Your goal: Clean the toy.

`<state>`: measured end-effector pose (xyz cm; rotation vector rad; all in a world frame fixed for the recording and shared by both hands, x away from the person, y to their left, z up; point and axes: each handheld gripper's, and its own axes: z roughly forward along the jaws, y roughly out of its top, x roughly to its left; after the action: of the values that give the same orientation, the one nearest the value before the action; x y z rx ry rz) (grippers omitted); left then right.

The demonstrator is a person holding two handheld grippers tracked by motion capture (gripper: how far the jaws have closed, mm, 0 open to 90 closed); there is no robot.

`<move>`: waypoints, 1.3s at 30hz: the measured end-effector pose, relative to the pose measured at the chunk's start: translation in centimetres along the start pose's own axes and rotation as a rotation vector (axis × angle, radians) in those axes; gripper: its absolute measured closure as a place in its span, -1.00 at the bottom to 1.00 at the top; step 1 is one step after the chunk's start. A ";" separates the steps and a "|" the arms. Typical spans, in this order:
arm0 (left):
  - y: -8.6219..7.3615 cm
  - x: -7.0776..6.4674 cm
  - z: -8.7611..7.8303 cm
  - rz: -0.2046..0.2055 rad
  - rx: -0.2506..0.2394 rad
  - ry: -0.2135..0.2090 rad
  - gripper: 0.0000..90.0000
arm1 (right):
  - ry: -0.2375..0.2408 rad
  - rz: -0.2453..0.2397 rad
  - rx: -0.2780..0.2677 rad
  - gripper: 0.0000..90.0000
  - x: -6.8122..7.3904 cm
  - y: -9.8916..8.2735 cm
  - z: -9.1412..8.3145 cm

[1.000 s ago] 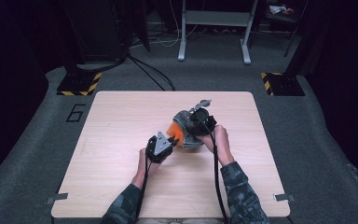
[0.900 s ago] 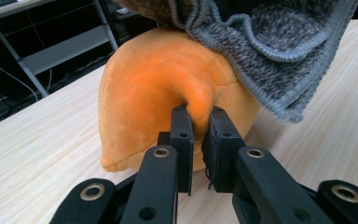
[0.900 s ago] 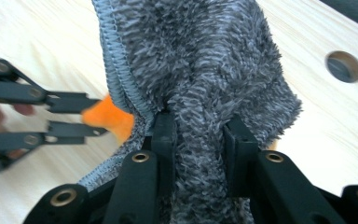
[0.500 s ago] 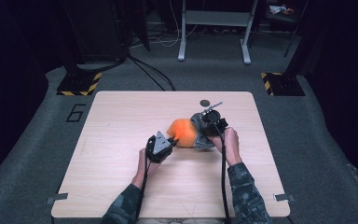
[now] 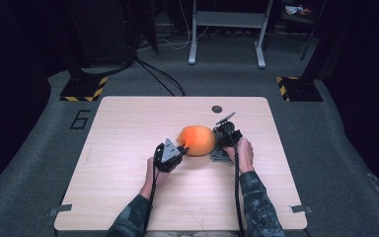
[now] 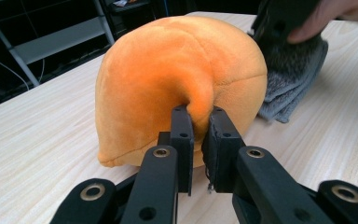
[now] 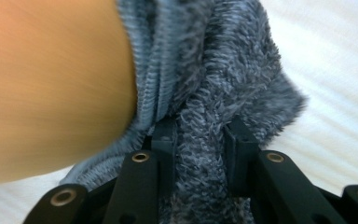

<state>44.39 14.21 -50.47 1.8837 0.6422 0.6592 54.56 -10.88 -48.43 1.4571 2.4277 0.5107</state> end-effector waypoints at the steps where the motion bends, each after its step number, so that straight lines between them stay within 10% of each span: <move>1: 0.0 0.0 0.0 0.000 0.000 0.000 0.84 | 0.009 0.005 -0.009 0.55 -0.1 -0.1 0.1; 8: 0.0 0.0 0.0 -0.001 -0.001 -0.002 0.84 | -0.011 0.002 -0.101 0.56 -0.2 -0.2 -3.9; 14: 0.0 0.0 0.1 -0.006 -0.007 -0.006 0.84 | 0.056 -0.128 -0.251 0.56 3.3 0.8 -9.3; 22: -0.1 -0.1 0.1 -0.002 -0.010 -0.001 0.84 | 0.065 -0.263 -0.238 0.56 7.8 2.1 -8.8; 39: -0.1 0.0 0.1 0.001 -0.004 -0.004 0.84 | -0.024 -0.098 -0.109 0.55 2.2 0.0 -5.0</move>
<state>44.44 14.11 -50.57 1.8820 0.6365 0.6565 51.57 -9.77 -44.00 1.2864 2.3979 0.5901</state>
